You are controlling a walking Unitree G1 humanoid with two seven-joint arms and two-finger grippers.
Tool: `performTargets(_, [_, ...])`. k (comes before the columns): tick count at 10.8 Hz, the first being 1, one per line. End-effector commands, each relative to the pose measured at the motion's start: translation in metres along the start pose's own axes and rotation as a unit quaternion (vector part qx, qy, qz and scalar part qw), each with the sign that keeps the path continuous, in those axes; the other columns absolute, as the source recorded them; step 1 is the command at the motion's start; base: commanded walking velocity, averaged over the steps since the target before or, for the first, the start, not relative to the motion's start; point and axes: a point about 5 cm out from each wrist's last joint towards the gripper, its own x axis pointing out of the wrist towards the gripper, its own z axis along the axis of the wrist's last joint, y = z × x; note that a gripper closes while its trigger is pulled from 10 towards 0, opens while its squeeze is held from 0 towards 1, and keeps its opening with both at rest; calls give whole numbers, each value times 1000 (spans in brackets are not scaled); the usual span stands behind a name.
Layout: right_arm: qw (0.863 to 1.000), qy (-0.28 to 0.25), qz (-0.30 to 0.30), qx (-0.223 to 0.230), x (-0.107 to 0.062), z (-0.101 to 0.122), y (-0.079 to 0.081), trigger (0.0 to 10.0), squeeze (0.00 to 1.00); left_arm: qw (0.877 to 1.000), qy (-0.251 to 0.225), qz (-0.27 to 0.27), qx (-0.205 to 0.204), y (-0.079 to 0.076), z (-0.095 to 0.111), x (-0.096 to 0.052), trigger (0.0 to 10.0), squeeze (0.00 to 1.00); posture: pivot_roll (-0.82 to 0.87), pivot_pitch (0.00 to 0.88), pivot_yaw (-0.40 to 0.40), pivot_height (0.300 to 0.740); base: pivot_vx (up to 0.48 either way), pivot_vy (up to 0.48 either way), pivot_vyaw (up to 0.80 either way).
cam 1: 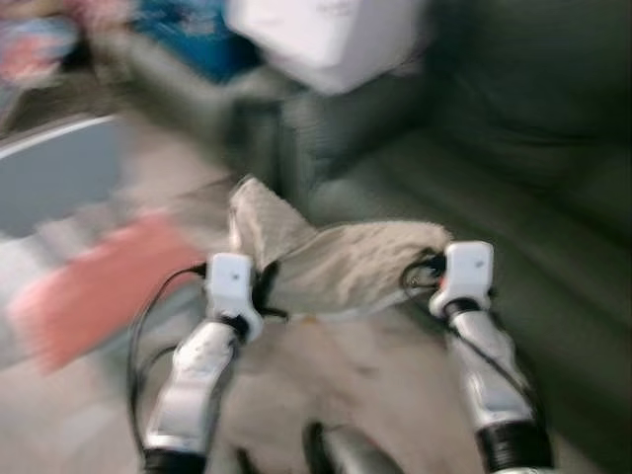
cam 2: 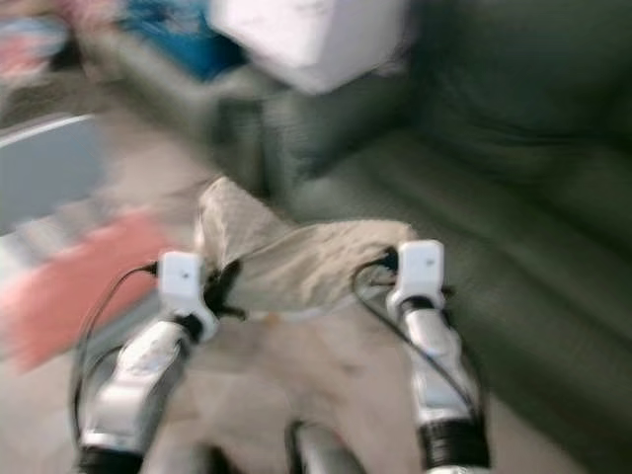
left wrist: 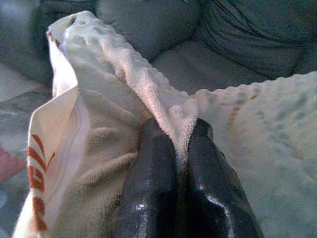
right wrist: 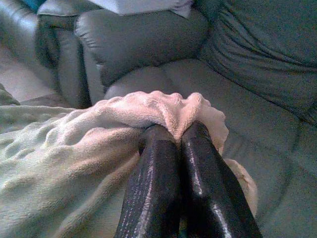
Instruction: Move the pillow to the sofa
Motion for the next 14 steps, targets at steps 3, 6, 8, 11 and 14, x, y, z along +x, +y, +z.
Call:
performTargets(3, [1000, -3, 4, -3, 0, 1, 0, 10000, 0, 1000, -9, -23, -6, -9, 5, 2, 10000, 0, -56, 119, -38, 740, 0, 0, -800])
performTargets(6, [1000, -2, 4, -3, -1, 1, 1, 10000, 0, 1000, -8, -25, -7, -10, 5, 1, 10000, 0, -57, 120, -39, 740, 0, 0, -800])
performTargets(8, [1000, -1, 4, -3, -1, 1, 1, 10000, 0, 1000, -8, -26, -6, -10, 5, 2, 10000, 0, -58, 121, -38, 740, 0, 0, -800])
performTargets(11, [1000, -1, 2, -4, 0, 1, 1, 10000, 0, 1000, -10, -25, -6, -9, 6, 3, 10000, 0, -56, 121, -38, 740, 0, 0, -800])
performTargets(14, [1000, -1, 4, -5, 1, 1, 2, 10000, 0, 999, -14, -29, -23, -9, 8, 3, 10000, 0, -54, 121, -40, 740, 0, 0, -800])
